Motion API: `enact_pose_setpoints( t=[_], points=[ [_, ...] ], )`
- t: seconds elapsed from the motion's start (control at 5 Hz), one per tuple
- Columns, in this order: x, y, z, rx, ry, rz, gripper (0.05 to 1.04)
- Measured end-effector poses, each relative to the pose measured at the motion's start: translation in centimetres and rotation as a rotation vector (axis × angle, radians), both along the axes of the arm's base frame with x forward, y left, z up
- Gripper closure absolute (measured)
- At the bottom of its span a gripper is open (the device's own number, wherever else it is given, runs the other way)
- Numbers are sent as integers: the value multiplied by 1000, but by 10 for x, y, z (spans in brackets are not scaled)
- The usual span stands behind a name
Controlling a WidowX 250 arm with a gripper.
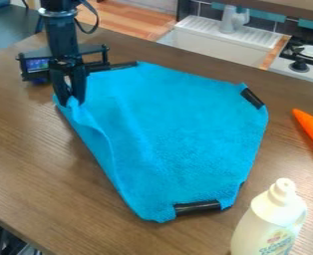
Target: Unfold the cloth from top right to bottom left
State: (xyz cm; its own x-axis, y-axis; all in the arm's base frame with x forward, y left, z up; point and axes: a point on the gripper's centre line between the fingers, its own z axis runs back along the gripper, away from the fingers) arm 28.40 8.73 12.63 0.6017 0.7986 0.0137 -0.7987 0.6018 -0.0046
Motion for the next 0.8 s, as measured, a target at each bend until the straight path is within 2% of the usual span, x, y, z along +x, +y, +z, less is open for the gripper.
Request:
enact_pose_setpoints(
  t=[0.2, 0.4, 0.6, 0.8],
  points=[
    [-2, 2, 4, -5, 77, 2, 570],
    [-4, 2, 8, -14, 112, 14, 244],
    [-4, 1, 9, -14, 112, 31, 82],
    [10, -13, 12, 15, 32, -62, 83]
  ],
)
